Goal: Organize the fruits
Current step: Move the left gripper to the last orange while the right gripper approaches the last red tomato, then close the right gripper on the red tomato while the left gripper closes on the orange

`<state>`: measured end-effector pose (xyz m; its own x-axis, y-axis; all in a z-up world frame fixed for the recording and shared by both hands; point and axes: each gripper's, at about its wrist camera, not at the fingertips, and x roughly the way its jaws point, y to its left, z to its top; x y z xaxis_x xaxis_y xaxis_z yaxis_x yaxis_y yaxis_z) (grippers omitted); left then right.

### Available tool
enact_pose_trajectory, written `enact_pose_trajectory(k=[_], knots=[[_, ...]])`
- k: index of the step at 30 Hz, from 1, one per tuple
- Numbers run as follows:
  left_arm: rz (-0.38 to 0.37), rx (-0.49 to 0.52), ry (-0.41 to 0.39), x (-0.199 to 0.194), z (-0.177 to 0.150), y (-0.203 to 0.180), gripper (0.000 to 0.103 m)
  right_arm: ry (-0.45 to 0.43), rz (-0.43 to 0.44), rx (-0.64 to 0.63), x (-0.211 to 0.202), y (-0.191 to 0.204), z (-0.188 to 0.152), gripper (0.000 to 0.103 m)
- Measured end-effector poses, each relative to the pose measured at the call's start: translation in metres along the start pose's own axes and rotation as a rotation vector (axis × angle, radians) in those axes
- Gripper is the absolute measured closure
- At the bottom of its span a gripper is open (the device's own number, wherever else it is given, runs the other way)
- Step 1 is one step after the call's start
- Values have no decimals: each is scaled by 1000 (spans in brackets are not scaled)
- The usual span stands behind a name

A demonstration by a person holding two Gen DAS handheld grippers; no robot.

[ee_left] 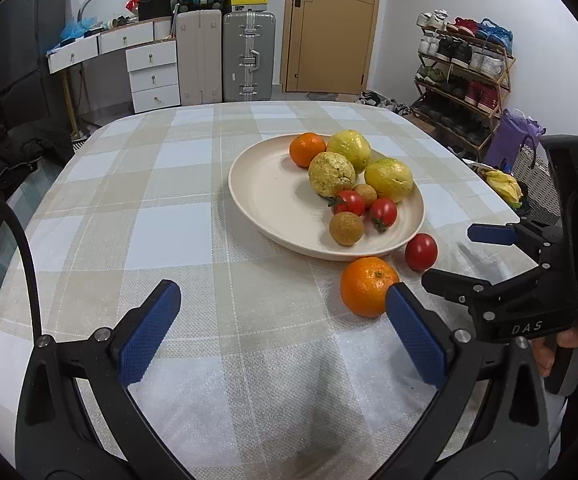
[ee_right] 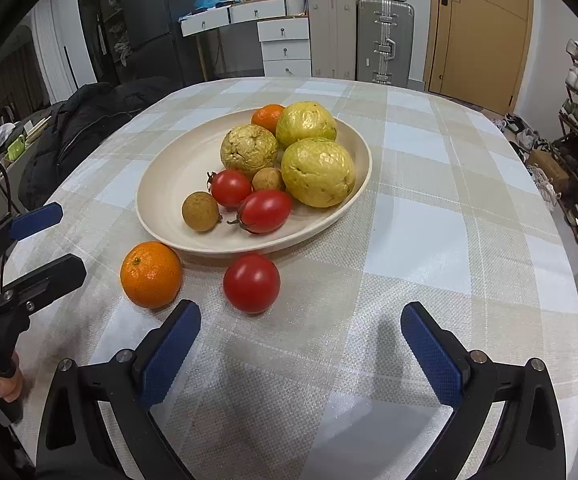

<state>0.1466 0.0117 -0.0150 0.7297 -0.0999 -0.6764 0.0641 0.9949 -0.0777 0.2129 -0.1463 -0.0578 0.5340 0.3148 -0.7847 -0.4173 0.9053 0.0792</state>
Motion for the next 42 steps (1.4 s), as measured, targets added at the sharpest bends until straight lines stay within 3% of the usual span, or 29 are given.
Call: enact_pose_trajectory(k=[4,8,10,18,26,33,42], knots=[[2,13,1,0,-1,-2,1,-24,-16,-3,-4,2,0,4],[3,14,8,2,-2,-4,1,-18,-4,-19,-4,6,2,18],[1,19,10,2,-2,-5,1,-5,5,-29,-2,8,2,18],[-2,17,9,2,-2,-4,1,23,12,-82,6,21,3,39],[-7,17,19,3,-2,-4,1,17,4,-117,7,29,1,50],[-4,22,33,8,-4,-5,1,11,16,-109,7,29,3,69],[-10,39,48,11,-7,-11,1,-13,16,-143,0,33,-1,73]])
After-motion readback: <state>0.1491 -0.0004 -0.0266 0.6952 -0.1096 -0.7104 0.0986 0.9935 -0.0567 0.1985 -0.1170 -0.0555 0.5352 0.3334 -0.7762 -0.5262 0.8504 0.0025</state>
